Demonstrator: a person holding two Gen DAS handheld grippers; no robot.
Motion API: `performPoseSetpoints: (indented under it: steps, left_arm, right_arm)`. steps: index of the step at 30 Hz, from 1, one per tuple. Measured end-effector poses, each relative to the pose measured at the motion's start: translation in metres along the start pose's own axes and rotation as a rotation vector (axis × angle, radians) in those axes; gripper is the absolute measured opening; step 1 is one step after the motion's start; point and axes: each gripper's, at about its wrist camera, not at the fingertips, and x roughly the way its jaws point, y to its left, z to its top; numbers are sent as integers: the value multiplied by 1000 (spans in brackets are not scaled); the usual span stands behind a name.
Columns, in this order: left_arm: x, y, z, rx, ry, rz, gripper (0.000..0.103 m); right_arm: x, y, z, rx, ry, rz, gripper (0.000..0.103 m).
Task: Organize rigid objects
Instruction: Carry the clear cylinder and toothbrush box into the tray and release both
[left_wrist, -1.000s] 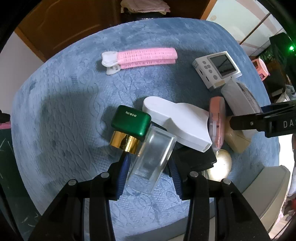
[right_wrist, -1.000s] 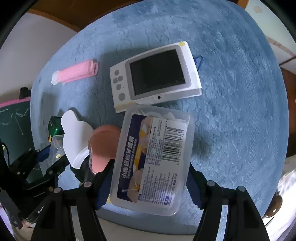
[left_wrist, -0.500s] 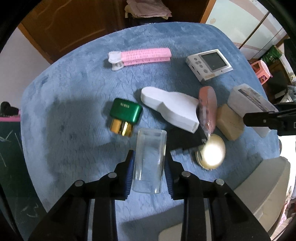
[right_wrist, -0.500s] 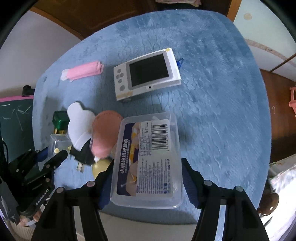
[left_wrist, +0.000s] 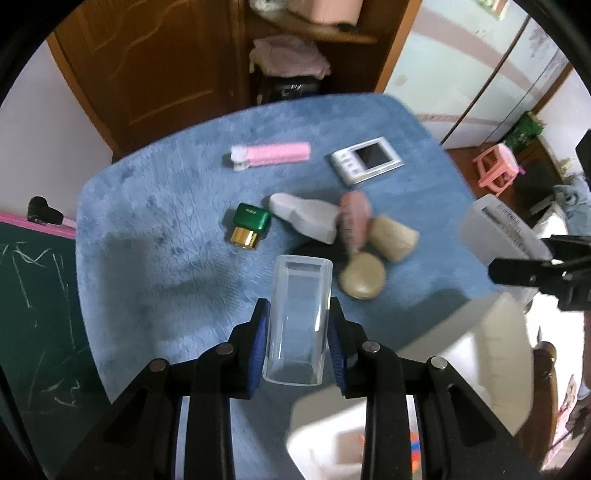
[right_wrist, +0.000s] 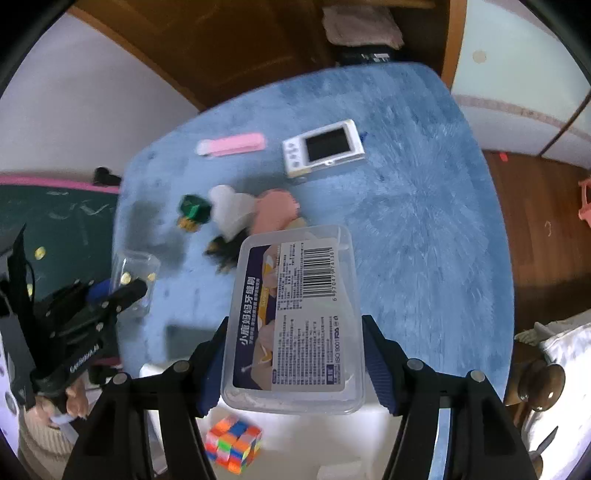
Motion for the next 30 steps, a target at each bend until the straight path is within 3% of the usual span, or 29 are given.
performPoseSetpoints:
  steps: [7,15,22,30]
  left_arm:
    - [-63,-20,-26,-46,-76,-6,32]
    - [-102,-53,-67,-145,-148,31,32]
    - [-101,-87,-97,-177,-156,60,32]
    - [-66,-113,-123,-181,-95,90,32]
  right_arm:
    - [-56,31,-51,-112,-112,-14,66]
    - [-102,44,-115,-245,-195,10,66]
    - [-101,38,-165,-327,-208,-46,66]
    - [-80,11,-203,-328,-214,-141,66]
